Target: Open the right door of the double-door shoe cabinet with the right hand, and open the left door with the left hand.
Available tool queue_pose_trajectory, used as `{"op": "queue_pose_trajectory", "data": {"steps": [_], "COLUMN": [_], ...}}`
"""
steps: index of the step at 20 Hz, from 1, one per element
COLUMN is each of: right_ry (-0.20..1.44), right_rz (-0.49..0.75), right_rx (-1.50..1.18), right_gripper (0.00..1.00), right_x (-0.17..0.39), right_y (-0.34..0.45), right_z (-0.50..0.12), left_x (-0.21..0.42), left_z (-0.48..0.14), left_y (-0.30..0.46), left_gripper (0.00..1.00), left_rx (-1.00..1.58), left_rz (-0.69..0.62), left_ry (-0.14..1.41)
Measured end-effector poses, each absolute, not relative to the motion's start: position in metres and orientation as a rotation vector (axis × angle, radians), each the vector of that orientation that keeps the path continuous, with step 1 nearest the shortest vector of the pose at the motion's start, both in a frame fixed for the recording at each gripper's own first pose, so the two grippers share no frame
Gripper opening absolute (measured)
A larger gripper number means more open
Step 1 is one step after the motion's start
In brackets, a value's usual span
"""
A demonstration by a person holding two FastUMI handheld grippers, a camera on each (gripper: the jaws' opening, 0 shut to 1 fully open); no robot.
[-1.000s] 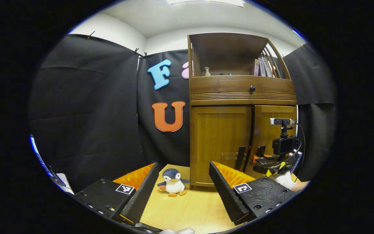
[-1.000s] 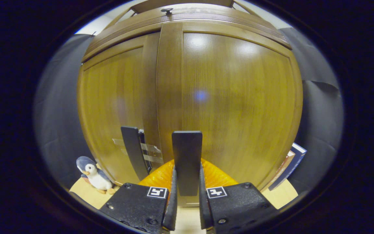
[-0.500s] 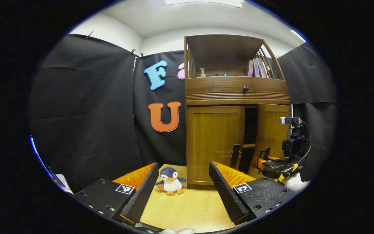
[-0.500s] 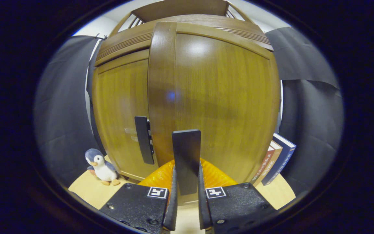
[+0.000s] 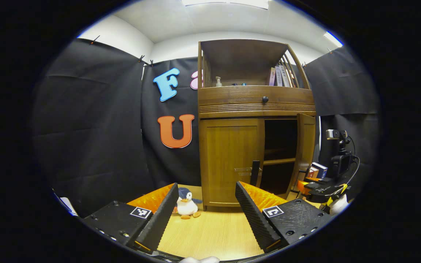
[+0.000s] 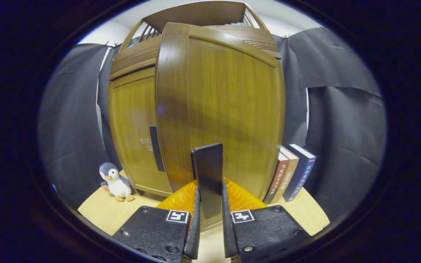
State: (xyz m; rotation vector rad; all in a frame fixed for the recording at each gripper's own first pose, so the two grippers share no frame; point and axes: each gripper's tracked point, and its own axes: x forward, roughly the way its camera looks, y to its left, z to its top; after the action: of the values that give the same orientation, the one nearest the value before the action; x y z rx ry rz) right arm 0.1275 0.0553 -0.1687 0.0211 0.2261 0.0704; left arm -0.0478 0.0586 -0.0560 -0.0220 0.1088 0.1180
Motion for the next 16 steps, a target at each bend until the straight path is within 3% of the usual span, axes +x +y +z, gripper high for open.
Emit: {"op": "queue_pose_trajectory", "data": {"steps": [6, 16], "right_ry": [0.231, 0.232], "right_rz": [-0.006, -0.069], "right_rx": [0.045, 0.029], "right_gripper": [0.25, 0.05], "right_x": [0.095, 0.074], "right_y": [0.007, -0.09], "right_z": [-0.169, -0.169], "left_x": [-0.048, -0.044], "left_z": [-0.056, -0.053], "left_y": [0.041, -0.002], "left_gripper": [0.95, 0.95], "left_rx": [-0.028, -0.043], "left_rz": [0.05, -0.036], "left_ry": [0.102, 0.09]}}
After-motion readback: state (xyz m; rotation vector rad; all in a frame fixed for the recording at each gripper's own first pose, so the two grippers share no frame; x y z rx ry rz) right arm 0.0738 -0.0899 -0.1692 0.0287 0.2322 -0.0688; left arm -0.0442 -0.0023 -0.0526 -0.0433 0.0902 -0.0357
